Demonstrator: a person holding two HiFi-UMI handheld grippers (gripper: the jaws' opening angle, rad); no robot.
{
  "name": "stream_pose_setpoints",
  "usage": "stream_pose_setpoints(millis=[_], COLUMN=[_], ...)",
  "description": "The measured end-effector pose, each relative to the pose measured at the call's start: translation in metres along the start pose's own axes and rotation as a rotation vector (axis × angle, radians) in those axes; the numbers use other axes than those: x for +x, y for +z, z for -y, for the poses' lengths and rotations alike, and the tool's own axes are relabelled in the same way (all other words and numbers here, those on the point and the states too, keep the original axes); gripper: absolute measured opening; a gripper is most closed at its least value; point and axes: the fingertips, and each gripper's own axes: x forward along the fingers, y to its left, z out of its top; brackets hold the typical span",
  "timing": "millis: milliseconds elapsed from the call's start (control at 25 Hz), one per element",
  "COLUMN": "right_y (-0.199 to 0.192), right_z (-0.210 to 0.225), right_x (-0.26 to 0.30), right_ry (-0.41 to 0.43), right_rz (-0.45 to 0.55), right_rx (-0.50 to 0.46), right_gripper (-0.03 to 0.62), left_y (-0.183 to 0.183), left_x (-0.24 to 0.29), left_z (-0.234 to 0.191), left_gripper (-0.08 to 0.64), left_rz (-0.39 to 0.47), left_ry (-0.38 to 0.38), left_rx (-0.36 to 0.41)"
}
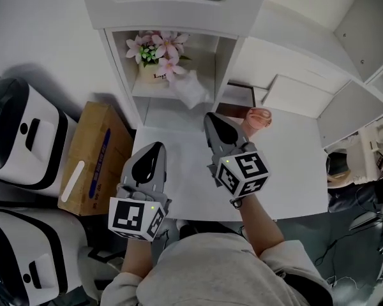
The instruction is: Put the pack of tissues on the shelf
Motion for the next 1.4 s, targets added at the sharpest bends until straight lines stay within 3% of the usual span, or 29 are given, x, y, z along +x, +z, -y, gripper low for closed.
stream_pose_setpoints(millis=[680,1400], right_y=[0.018,0.008], right_z=[-0.008,-0.03], right_x=[-0.079,-0.119], right_ry=[0.028,0.063], right_rz=[0.025,0.018], right_rx=[-0.024,0.003], right_gripper=[0.0,0.0], left_y=[0.004,0.0], left_x=[0.017,0.013], left_z=[0.062,0.091], left_gripper=[0.002,0.002], left_rz=[0.009,0.001], left_ry=[-0.158,-0.22], left_rx=[0.017,0.026])
